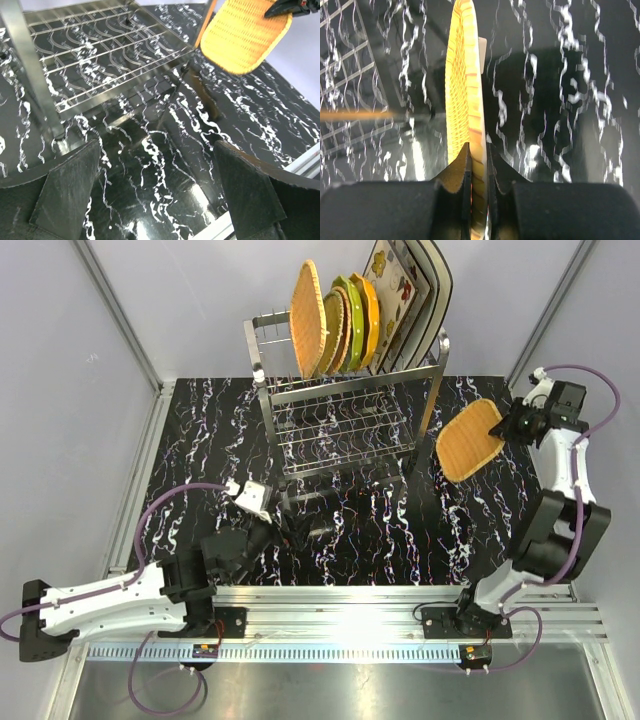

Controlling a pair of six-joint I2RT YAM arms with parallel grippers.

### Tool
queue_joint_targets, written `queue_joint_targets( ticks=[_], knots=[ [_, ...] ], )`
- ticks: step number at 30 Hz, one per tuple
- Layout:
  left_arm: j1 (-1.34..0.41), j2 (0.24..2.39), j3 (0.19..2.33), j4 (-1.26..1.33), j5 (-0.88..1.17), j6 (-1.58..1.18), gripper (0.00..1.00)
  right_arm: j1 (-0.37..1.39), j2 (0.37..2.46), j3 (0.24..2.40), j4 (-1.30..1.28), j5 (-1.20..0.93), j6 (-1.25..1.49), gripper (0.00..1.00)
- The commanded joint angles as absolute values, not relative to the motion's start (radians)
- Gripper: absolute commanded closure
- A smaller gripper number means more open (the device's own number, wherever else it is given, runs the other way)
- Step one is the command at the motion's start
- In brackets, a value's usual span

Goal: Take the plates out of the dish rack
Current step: Place the plate on the table

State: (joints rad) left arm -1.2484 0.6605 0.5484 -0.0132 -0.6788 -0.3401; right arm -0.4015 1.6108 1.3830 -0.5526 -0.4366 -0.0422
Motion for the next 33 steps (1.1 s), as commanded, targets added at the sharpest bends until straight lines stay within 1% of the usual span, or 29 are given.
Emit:
queue_joint_targets(
  ticks=[1, 4, 8, 14, 24, 28, 33],
  knots=[
    [-1.243, 0.644, 0.557, -0.04, -0.738, -0.406, 0.01, -0.4, 1.673, 1.492, -0.381, -0.514, -0.006, 1.0],
    [-1.243, 0.649, 0.563, -0.058, -0.747, -0.423, 0.01, -0.399, 1.753, 1.549, -0.324, -0.541, 0.058, 1.0],
    [-1.241, 0.673, 0.581, -0.087, -0.755, -0.452, 0.01, -0.399, 1.891, 1.653, -0.305, -0.577, 0.104, 1.0],
    [-1.241, 0.721, 0.617, -0.121, -0.764, -0.488, 0.01, -0.39, 2.041, 1.779, -0.272, -0.603, 0.163, 1.0],
    [-1.236, 0.77, 0.656, -0.136, -0.792, -0.535, 0.01, -0.351, 2.224, 1.925, -0.2, -0.649, 0.262, 1.0],
    [-1.235, 0.772, 0.667, -0.152, -0.796, -0.554, 0.01, -0.334, 2.316, 2.005, -0.219, -0.663, 0.287, 1.0],
    [-1.232, 0.77, 0.661, -0.149, -0.799, -0.58, 0.01, -0.31, 2.358, 2.02, -0.221, -0.655, 0.275, 0.99]
  ],
)
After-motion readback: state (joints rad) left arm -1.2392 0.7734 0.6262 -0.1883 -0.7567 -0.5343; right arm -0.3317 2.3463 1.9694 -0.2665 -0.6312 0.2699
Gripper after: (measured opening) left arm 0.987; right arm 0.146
